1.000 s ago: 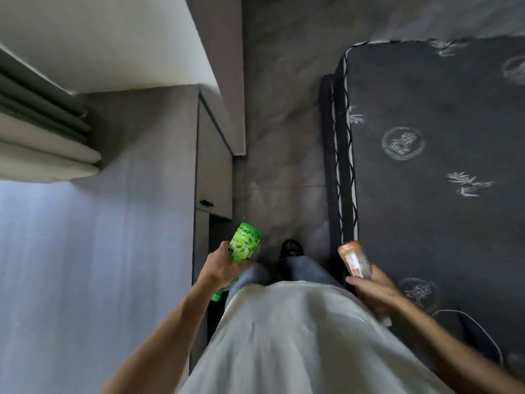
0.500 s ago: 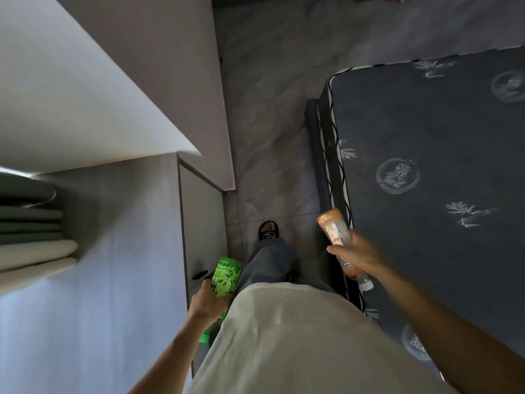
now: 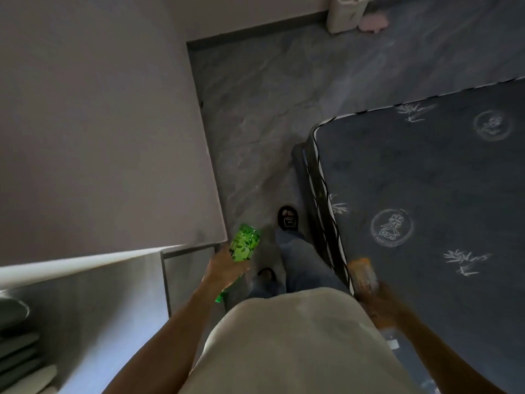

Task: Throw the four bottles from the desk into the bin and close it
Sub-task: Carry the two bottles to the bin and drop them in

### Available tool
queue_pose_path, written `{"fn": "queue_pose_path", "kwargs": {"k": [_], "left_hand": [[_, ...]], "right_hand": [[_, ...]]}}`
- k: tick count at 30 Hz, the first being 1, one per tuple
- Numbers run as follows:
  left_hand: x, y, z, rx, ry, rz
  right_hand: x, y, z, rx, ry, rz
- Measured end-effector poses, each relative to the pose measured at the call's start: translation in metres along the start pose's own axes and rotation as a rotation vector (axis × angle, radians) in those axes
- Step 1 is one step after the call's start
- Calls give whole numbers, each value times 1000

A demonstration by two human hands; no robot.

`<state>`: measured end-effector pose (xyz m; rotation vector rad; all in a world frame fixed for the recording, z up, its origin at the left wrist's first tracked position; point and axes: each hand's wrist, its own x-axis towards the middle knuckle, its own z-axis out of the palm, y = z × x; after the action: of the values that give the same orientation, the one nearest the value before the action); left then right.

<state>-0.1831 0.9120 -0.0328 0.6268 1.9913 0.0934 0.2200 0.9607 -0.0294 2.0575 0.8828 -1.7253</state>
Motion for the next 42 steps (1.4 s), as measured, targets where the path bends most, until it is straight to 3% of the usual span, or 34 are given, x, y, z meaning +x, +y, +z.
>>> {"fn": "queue_pose_path", "kwargs": {"k": [2, 11, 22, 28, 37, 42], "left_hand": [[23, 30, -13, -5, 1, 11], [68, 82, -65, 3, 41, -183], [149, 142, -150, -9, 0, -268], [229, 244, -230, 2, -77, -125], [344, 447, -305, 228, -151, 191], [399, 536, -321, 331, -161, 205]], "right_hand": [[17, -25, -18, -41, 148, -47], [59, -247, -87, -359, 214, -212], [103, -487, -107, -477, 212, -378], [114, -529, -117, -439, 196, -276], [116, -529, -154, -313, 237, -61], [135, -556, -181, -130, 211, 7]]}}
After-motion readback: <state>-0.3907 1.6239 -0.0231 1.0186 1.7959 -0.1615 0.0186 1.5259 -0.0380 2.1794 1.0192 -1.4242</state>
